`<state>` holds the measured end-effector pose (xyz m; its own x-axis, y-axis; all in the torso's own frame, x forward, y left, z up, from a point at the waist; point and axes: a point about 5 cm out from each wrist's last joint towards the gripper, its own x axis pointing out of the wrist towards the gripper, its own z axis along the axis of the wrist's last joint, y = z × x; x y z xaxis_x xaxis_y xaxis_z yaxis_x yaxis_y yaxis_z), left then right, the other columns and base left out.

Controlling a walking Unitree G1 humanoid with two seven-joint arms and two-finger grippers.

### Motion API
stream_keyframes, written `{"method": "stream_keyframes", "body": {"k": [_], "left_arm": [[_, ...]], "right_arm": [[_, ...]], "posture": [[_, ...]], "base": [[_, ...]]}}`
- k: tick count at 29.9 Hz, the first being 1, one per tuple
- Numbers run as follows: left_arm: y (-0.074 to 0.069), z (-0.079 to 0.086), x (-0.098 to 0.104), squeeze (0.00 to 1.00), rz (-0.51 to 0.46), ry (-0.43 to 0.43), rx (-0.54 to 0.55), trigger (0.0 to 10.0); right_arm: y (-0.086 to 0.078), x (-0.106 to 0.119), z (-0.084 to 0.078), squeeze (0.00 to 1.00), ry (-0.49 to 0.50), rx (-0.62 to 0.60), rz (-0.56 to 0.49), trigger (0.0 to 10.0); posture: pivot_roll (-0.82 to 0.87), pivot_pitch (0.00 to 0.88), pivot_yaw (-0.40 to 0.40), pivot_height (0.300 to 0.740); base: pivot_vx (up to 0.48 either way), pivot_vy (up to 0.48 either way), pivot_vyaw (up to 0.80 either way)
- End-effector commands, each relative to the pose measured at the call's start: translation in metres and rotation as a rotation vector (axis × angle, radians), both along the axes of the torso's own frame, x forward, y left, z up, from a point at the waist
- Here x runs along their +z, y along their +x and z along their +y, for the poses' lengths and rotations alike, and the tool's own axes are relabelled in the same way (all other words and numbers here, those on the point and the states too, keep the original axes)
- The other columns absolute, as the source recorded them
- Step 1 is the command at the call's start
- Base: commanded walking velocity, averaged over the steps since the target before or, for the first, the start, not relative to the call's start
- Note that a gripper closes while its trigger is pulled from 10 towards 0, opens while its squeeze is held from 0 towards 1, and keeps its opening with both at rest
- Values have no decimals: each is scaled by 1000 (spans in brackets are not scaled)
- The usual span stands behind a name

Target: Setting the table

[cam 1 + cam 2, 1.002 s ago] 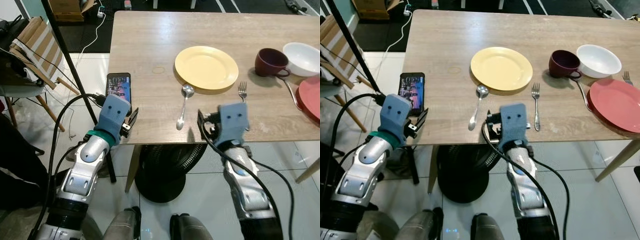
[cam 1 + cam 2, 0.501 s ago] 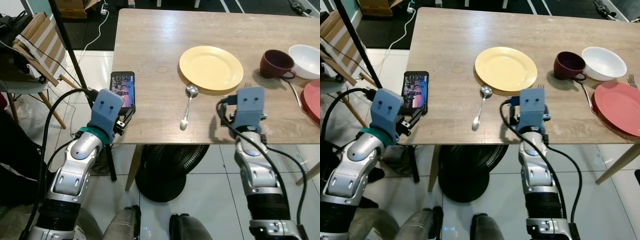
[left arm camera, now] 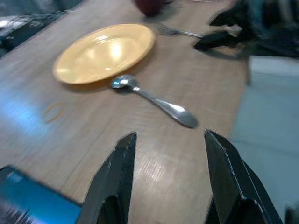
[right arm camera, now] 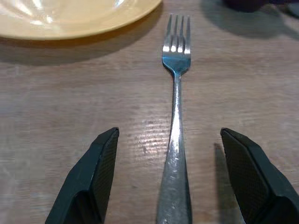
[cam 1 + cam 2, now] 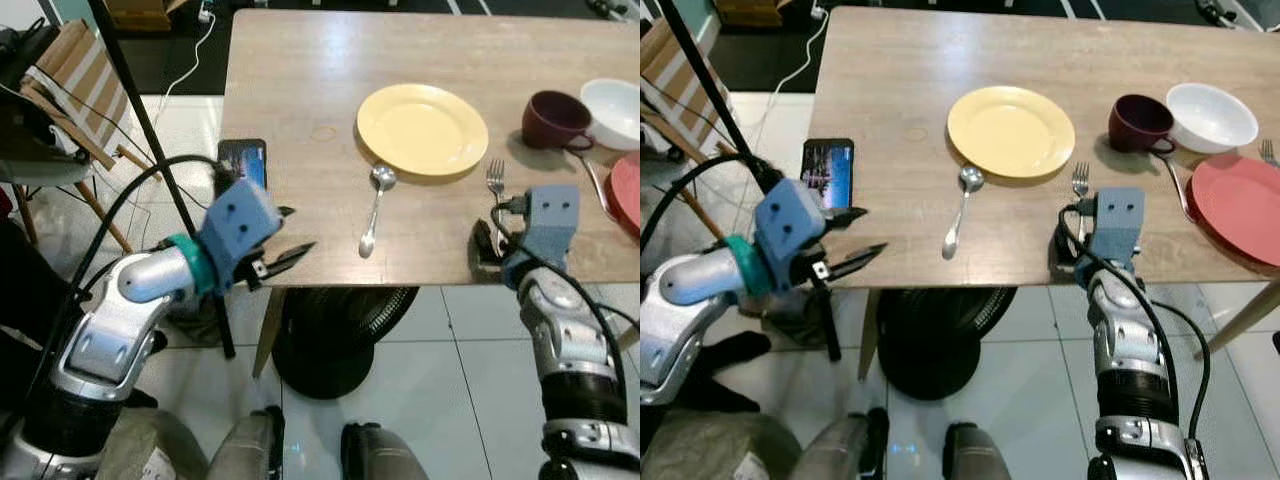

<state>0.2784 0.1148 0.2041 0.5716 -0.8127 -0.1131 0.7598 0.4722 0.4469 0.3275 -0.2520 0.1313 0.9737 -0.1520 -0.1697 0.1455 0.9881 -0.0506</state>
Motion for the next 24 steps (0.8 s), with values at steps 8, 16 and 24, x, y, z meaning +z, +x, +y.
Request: {"method": "stream_keyframes", "body": {"k": [8, 16, 24], "left_arm": [[-1, -11, 8, 0, -33, 37, -65, 10000], [-10, -9, 7, 0, -1, 31, -80, 10000], [-14, -10, 4, 0, 14, 11, -70, 10000]], "right_arm": [[6, -21, 8, 0, 101, -42, 82, 7294], [12, -29, 4, 0, 169, -102, 183, 4706], [9, -38, -7, 0, 130, -126, 268, 0]], "posture": [[78, 107, 45, 740], [83, 112, 39, 740], [81, 119, 29, 740]], "base": [[0, 0, 0], [0, 0, 0], [0, 0, 0]]}}
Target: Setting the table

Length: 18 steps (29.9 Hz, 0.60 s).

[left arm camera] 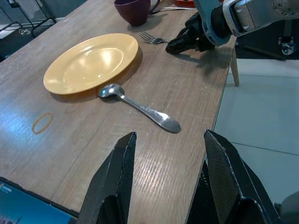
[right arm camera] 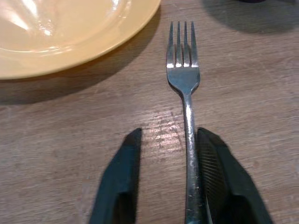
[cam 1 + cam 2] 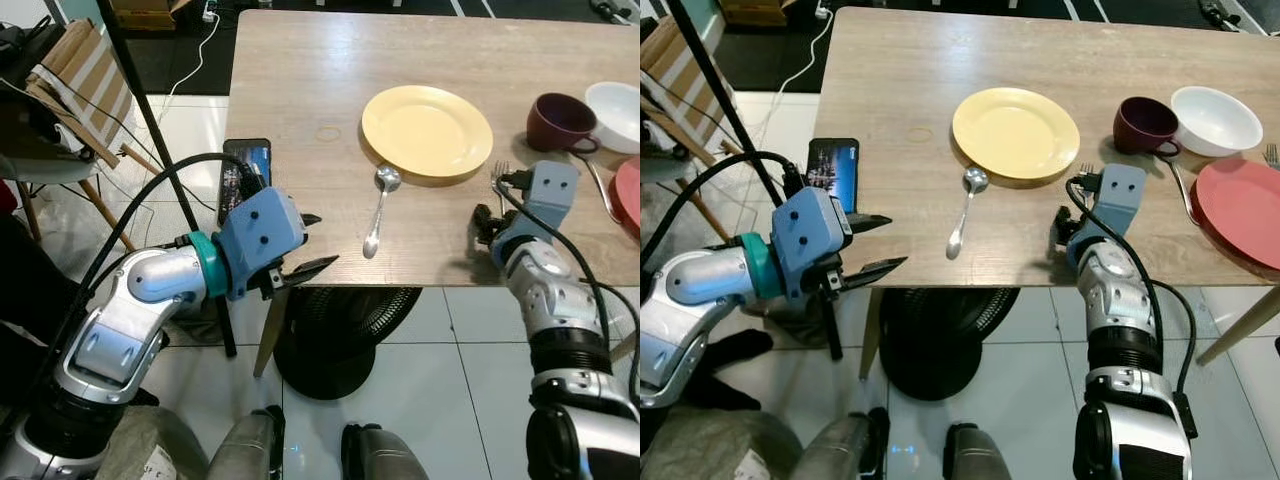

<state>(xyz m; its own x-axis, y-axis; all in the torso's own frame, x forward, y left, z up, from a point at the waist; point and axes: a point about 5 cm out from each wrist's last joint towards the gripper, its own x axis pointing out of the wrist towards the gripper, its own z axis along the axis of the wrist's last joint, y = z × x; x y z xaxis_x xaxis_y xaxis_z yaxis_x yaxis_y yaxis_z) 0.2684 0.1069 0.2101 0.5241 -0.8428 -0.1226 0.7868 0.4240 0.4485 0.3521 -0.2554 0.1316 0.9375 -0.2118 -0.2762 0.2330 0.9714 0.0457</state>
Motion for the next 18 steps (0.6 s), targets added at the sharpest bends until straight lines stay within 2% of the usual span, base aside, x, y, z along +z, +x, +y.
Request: {"method": "stream_keyframes", "body": {"k": [1, 15, 16, 18], "left_arm": [[-4, -3, -2, 0, 11, 2, -13, 10000], [-6, -3, -4, 0, 25, -11, 6, 10000], [-5, -3, -4, 0, 25, -15, 11, 10000], [-4, -4, -4, 0, 23, -23, 23, 10000]], "right_arm": [[-16, -38, -4, 0, 22, -27, 180, 0], [-26, -53, -12, 0, 42, -49, 253, 0], [-27, -50, -15, 0, 52, -76, 224, 0], [-24, -32, -16, 0, 69, -129, 78, 0]], "posture": [[81, 119, 29, 740], [68, 138, 21, 740], [63, 137, 19, 740], [61, 138, 16, 740]], "base": [[0, 0, 0], [0, 0, 0], [0, 0, 0], [0, 0, 0]]}}
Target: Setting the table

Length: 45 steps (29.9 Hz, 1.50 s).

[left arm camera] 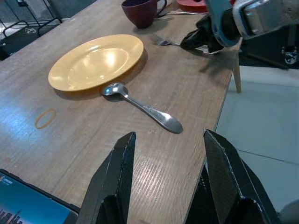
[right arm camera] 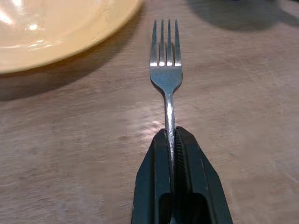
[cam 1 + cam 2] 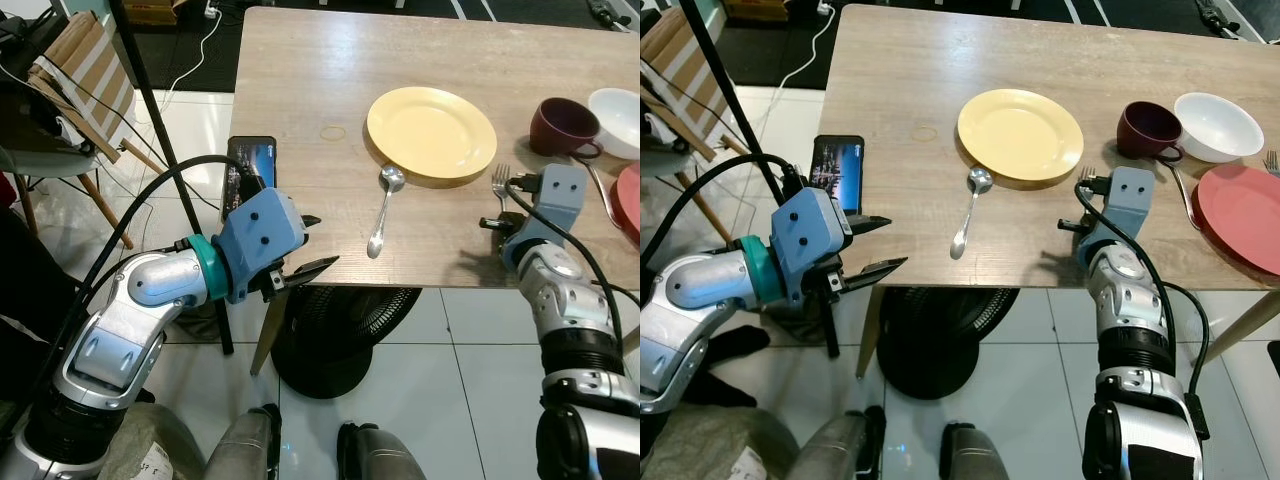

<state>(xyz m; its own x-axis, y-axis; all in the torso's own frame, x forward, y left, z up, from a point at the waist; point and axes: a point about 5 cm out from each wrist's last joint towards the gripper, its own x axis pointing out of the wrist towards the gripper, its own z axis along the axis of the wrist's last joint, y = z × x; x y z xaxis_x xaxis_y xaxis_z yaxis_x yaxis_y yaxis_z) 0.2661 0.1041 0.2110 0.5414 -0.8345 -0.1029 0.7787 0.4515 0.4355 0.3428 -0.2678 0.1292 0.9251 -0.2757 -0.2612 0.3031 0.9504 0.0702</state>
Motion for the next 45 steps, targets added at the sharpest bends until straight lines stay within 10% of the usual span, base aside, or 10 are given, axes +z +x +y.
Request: {"method": "stream_keyframes", "body": {"k": [1, 8, 9, 11, 21, 24, 45], "left_arm": [[-2, -1, -5, 0, 20, 2, 2, 10000], [0, -2, -5, 0, 14, -7, 22, 10000], [1, -2, -5, 0, 11, -15, 32, 10000], [4, -3, -3, 0, 1, -30, 54, 10000], [9, -4, -2, 0, -10, -43, 81, 10000], [9, -5, -3, 0, -10, -44, 84, 10000], [10, -5, -5, 0, -7, -47, 99, 10000]], "right_arm": [[-15, -29, -4, 0, 54, -54, 98, 0], [-14, 16, 9, 0, 87, -49, -205, 0], [-17, 40, 23, 0, 105, 17, -333, 9882], [-29, 70, 45, 0, 93, 112, -488, 10000], [-42, 78, 66, 0, 24, 169, -550, 10000], [-42, 51, 81, 0, -118, 275, -402, 10000], [-41, -23, 112, 0, -39, 320, -61, 10000]], "posture": [[61, 138, 16, 740], [58, 139, 18, 740], [51, 137, 21, 740], [47, 136, 22, 740], [47, 134, 25, 740], [40, 128, 24, 740], [55, 127, 20, 740]], "base": [[0, 0, 0], [0, 0, 0], [0, 0, 0], [0, 0, 0], [0, 0, 0], [0, 0, 0], [0, 0, 0]]}}
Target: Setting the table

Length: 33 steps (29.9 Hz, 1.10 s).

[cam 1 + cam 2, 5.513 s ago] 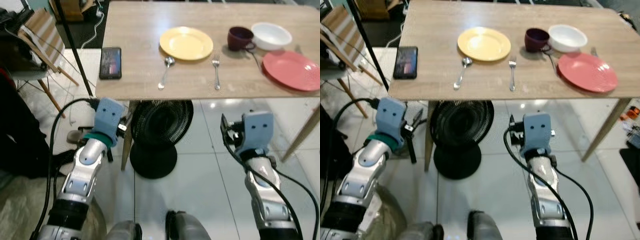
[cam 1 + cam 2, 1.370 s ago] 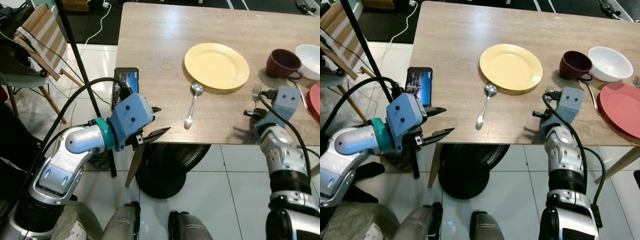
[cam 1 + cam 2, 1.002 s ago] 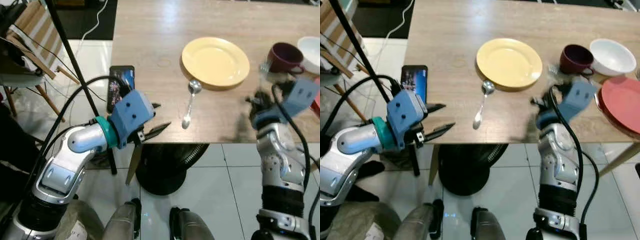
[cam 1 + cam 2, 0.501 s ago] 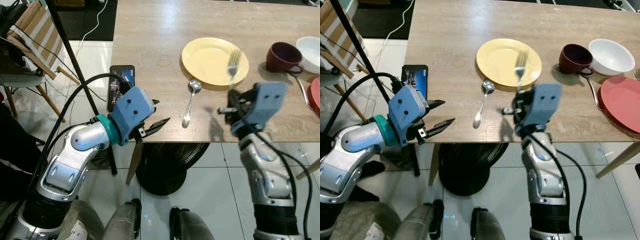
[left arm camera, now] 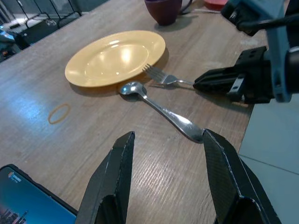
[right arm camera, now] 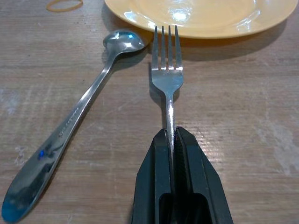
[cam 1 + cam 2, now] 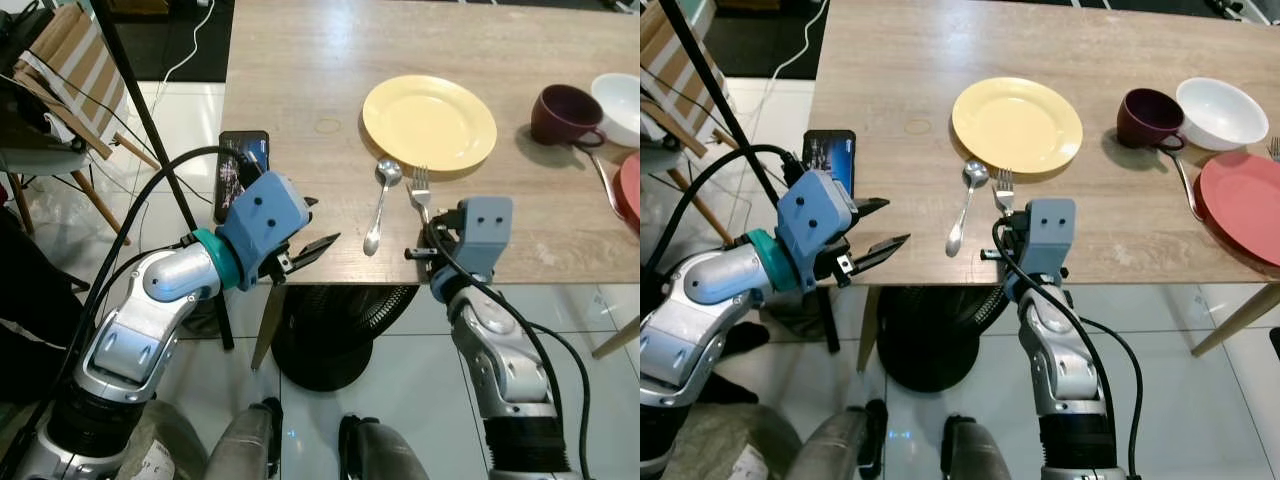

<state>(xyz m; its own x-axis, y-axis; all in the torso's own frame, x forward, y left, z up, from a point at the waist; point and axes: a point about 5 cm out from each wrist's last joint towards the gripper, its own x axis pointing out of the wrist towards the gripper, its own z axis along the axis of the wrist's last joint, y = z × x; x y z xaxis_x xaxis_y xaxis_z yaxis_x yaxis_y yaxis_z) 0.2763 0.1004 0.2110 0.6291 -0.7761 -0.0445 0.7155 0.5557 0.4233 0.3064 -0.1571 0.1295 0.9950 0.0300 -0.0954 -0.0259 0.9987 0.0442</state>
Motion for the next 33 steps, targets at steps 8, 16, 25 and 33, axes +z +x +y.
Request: {"method": "stream_keyframes", "body": {"k": [8, 16, 25, 33], "left_arm": [[-1, -1, -6, 0, 16, 8, -3, 10000], [-2, -1, -6, 0, 19, 7, -3, 10000], [-5, -1, -8, 0, 27, 6, -6, 10000], [-6, -1, -8, 0, 31, 5, -4, 10000]], "right_arm": [[1, -27, 1, 1000, 15, -26, 120, 10000], [6, -25, 1, 0, 9, -49, 128, 10000], [11, -36, -6, 0, -35, -98, 182, 4902], [10, -42, -7, 0, -100, -93, 222, 0]], "posture": [[64, 123, 17, 740], [60, 122, 13, 740], [62, 132, 12, 740], [62, 139, 10, 740]], "base": [[0, 0, 0], [0, 0, 0], [0, 0, 0], [0, 0, 0]]}}
